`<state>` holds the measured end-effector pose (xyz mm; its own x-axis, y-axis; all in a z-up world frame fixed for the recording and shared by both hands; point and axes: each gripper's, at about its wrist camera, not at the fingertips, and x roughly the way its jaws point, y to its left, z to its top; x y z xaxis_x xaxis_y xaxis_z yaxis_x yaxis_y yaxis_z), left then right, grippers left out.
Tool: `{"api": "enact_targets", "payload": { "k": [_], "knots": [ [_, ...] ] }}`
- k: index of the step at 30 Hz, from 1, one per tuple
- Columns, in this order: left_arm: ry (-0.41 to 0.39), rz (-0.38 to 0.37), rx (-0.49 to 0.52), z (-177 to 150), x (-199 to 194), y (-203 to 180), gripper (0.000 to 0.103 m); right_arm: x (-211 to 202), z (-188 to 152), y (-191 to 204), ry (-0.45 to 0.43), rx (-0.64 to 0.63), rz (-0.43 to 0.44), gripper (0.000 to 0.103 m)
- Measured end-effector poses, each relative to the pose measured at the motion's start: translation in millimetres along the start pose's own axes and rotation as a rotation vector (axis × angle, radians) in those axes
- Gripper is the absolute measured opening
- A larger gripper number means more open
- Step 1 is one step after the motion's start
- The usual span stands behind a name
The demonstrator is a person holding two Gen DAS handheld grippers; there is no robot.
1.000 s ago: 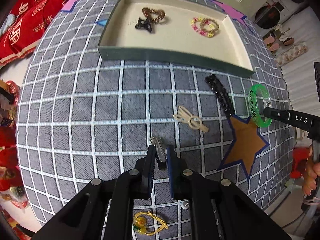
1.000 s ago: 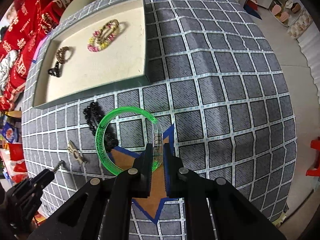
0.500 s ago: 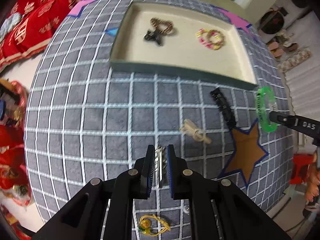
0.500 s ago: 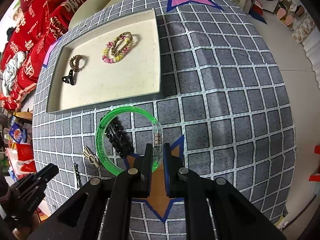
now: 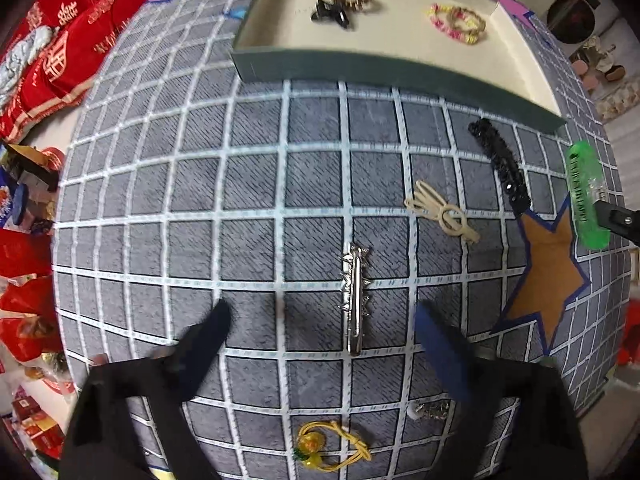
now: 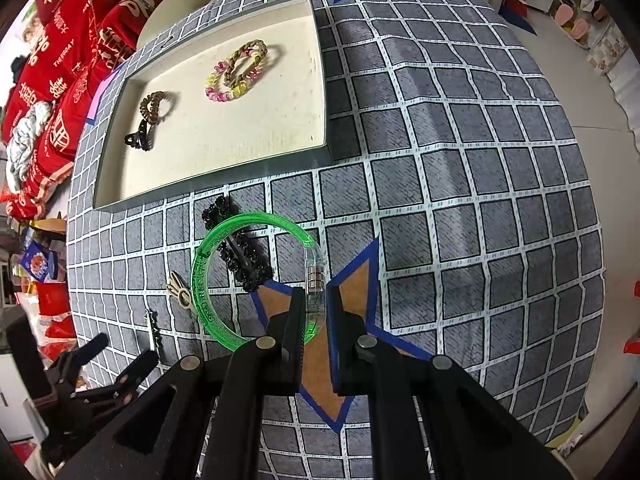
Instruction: Organize jewelry
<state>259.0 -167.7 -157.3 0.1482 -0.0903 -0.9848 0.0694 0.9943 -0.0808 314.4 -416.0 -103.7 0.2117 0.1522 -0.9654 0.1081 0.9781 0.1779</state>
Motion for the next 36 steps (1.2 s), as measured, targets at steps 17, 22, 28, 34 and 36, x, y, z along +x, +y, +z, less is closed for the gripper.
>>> {"api": "enact_targets", "payload": {
  "k": [17, 22, 28, 34, 36],
  "knots": [
    [-0.059, -0.091, 0.022, 8, -21, 8, 0.021, -20, 8, 7, -0.034, -0.018, 0.035, 0.011],
    [-0.115, -0.109, 0.021, 27, -48, 14, 0.018, -29, 22, 14, -0.059, -0.038, 0.049, 0.011],
    [-0.201, -0.125, 0.028, 61, -76, 12, 0.018, -34, 47, 27, -0.09, -0.074, 0.055, 0.011],
    [-0.247, -0.104, 0.012, 99, -81, 4, 0.018, -34, 68, 36, -0.106, -0.095, 0.059, 0.011],
    [-0.236, -0.097, 0.01, 98, -79, 6, 0.018, -34, 70, 37, -0.106, -0.098, 0.067, 0.011]
  ]
}}
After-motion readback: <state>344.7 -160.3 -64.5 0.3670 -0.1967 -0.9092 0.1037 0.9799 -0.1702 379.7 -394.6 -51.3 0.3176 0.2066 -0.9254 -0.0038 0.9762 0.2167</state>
